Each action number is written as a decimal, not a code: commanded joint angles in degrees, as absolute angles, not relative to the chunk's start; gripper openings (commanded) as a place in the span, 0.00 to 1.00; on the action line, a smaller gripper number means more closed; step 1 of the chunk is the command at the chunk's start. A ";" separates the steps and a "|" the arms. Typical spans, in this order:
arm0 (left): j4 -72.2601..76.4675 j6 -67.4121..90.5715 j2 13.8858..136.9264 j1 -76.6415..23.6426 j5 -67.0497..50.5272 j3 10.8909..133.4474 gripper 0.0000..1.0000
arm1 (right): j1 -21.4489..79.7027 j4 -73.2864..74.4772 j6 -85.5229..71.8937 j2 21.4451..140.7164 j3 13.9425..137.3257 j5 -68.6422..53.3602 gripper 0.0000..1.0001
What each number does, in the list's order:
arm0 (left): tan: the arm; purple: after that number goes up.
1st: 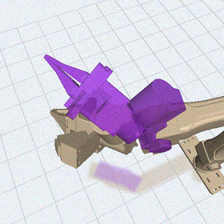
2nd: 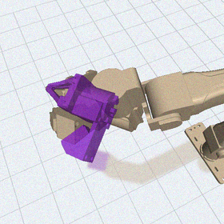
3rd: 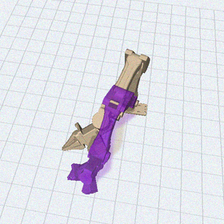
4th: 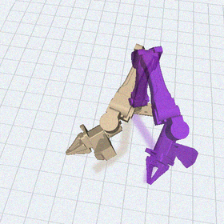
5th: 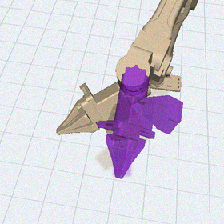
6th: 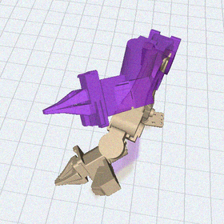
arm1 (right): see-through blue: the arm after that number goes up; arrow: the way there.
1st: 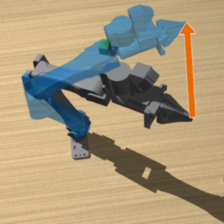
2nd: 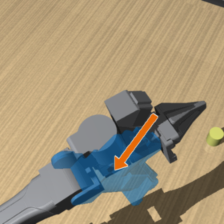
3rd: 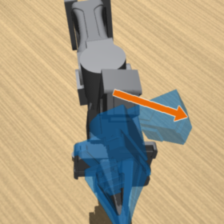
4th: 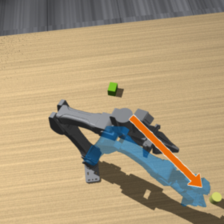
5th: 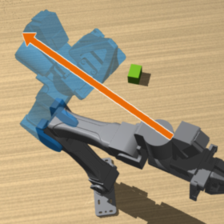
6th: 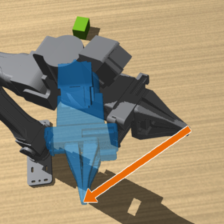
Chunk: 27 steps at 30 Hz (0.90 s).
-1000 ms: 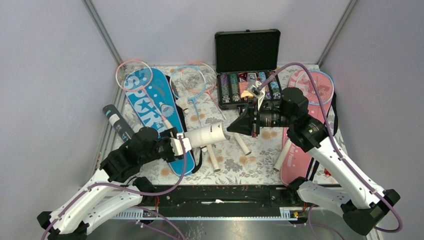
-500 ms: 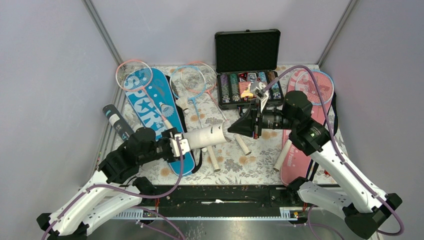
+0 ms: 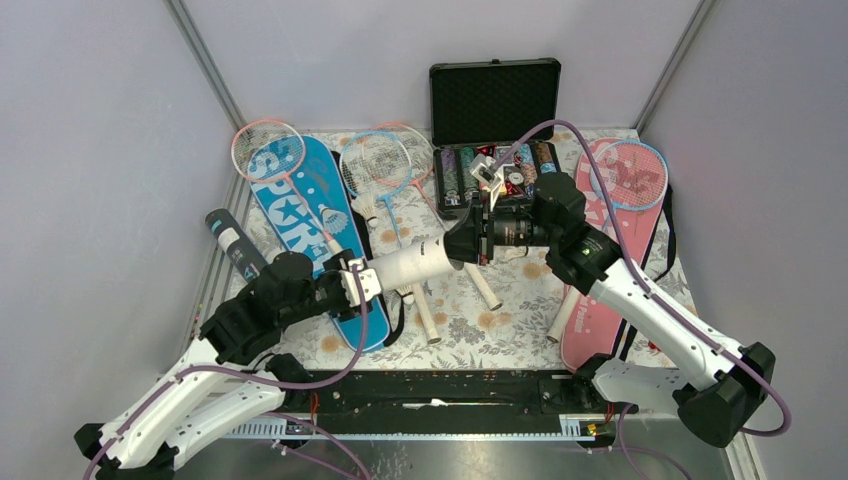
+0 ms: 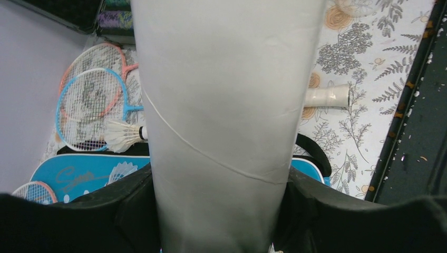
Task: Pack up the badminton gear
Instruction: Place the shuttlecock at the shuttle tube.
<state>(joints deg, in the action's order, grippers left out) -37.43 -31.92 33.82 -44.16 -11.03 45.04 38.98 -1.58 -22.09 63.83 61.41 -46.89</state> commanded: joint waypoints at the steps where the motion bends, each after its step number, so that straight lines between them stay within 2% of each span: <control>1: -29.84 -30.55 33.67 -44.17 -8.47 46.17 0.38 | 39.48 -3.82 -24.08 64.37 62.74 -40.52 0.15; 5: -29.22 -28.59 33.56 -44.21 -2.50 45.33 0.37 | 39.41 2.71 -24.17 60.91 65.17 -31.17 0.43; 9: -26.36 -26.75 32.86 -44.11 4.37 43.20 0.36 | 39.42 4.46 -25.34 57.87 65.60 -23.23 0.64; 14: -23.92 -24.04 32.52 -43.84 14.10 41.20 0.36 | 39.41 3.30 -28.96 57.46 64.61 -12.16 0.67; 18: -22.16 -22.50 32.69 -42.56 29.20 40.24 0.36 | 39.44 0.60 -32.63 59.62 63.10 -4.12 0.66; 21: -21.09 -21.37 31.96 -40.06 37.41 40.55 0.36 | 39.50 -1.24 -34.80 64.51 64.32 -1.02 0.63; 27: -19.42 -19.15 29.12 -35.56 41.28 42.63 0.36 | 40.52 -2.29 -37.92 80.10 72.03 -0.78 0.60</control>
